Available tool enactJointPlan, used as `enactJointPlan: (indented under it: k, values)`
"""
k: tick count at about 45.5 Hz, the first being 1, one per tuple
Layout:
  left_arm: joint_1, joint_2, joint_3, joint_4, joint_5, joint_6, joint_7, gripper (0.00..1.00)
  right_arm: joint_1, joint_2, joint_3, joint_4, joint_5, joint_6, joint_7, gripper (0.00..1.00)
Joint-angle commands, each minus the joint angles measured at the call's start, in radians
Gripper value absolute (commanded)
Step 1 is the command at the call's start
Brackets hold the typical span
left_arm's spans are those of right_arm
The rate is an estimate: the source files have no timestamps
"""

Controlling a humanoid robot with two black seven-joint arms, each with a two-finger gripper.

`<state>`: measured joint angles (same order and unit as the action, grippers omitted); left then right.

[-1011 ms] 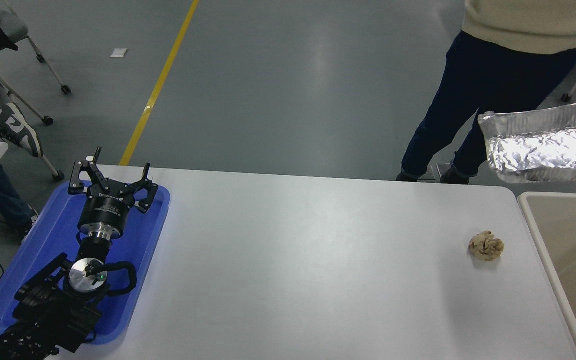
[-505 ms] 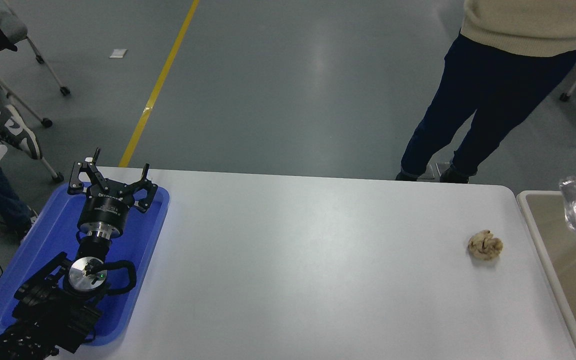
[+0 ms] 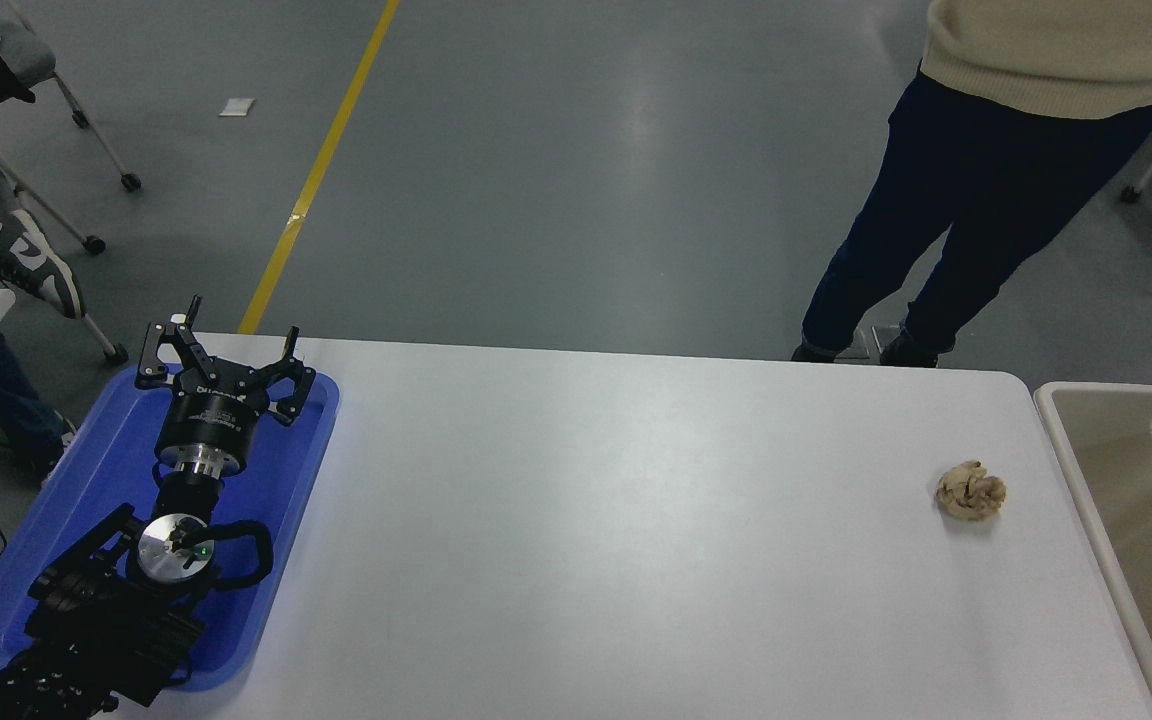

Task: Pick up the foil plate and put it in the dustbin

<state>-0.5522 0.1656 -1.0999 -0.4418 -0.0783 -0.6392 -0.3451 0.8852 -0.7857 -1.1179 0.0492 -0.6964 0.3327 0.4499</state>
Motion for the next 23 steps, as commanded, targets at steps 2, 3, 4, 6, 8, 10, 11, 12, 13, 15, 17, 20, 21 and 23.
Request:
enactJointPlan:
  k: [2,3,4,6,8,10,11,12,13,15,17,20,21,23]
  values:
    - [0.000,0.000,0.000,0.000,0.000,0.001,0.000,1.00,-0.144,0.060,0.018,-0.012,0.118,-0.164,-0.126,0.00]
    - [0.000,0.000,0.000,0.000,0.000,0.001,0.000,1.00,-0.150,0.063,0.020,-0.012,0.120,-0.170,-0.129,0.00]
    - [0.000,0.000,0.000,0.000,0.000,0.001,0.000,1.00,-0.152,0.065,0.023,-0.012,0.120,-0.175,-0.132,0.00]
    - [0.000,0.000,0.000,0.000,0.000,0.001,0.000,1.00,-0.155,0.071,0.029,-0.012,0.120,-0.184,-0.140,0.00]
    - [0.000,0.000,0.000,0.000,0.000,0.003,0.000,1.00,-0.155,0.078,0.036,-0.012,0.120,-0.188,-0.149,0.00]
    - [0.000,0.000,0.000,0.000,0.000,0.001,0.000,1.00,-0.157,0.082,0.043,-0.012,0.120,-0.192,-0.152,0.00]
    - [0.000,0.000,0.000,0.000,0.000,0.001,0.000,1.00,-0.157,0.083,0.046,-0.012,0.120,-0.195,-0.154,0.02]
    - [0.000,0.000,0.000,0.000,0.000,0.001,0.000,1.00,-0.157,0.085,0.050,-0.011,0.120,-0.195,-0.154,0.04]
    - [0.000,0.000,0.000,0.000,0.000,0.003,0.000,1.00,-0.158,0.085,0.055,-0.012,0.120,-0.196,-0.154,0.05]
    - [0.000,0.000,0.000,0.000,0.000,0.001,0.000,1.00,-0.161,0.088,0.063,-0.011,0.120,-0.196,-0.155,0.42]
    - [0.000,0.000,0.000,0.000,0.000,0.003,0.000,1.00,-0.161,0.091,0.075,-0.011,0.123,-0.199,-0.157,1.00]
    - [0.000,0.000,0.000,0.000,0.000,0.001,0.000,1.00,-0.161,0.094,0.087,-0.012,0.129,-0.199,-0.165,1.00]
    - [0.000,0.000,0.000,0.000,0.000,0.001,0.000,1.00,-0.161,0.095,0.090,-0.011,0.130,-0.199,-0.169,1.00]
    - [0.000,0.000,0.000,0.000,0.000,0.001,0.000,1.00,-0.161,0.098,0.095,-0.012,0.130,-0.199,-0.174,1.00]
